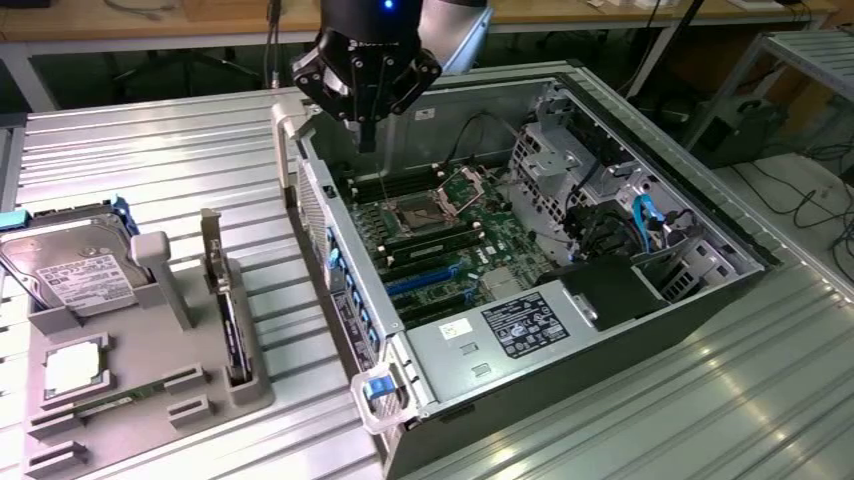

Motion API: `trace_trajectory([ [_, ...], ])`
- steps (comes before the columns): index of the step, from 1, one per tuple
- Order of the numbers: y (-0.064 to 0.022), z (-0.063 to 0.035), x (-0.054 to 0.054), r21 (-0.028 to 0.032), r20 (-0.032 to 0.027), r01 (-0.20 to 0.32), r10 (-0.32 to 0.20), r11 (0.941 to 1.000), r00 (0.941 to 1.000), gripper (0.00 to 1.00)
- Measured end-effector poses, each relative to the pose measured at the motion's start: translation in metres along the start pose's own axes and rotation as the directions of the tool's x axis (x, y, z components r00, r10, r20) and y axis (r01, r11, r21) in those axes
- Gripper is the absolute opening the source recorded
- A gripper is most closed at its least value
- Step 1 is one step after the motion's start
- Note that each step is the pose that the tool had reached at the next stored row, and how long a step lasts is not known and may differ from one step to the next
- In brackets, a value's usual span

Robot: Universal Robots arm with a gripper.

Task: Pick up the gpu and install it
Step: 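Reach for the gpu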

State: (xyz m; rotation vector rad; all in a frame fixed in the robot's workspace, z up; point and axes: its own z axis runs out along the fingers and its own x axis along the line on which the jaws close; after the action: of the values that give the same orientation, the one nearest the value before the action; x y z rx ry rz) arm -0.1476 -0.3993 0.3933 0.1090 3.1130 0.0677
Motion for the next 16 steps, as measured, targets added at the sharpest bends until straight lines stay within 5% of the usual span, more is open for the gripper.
trace_trajectory([
  [16, -0.0073, -0.0009, 0.022, -0.0020, -0.0031, 0.073, -0.073, 0.9973, 0.9973, 0.11],
])
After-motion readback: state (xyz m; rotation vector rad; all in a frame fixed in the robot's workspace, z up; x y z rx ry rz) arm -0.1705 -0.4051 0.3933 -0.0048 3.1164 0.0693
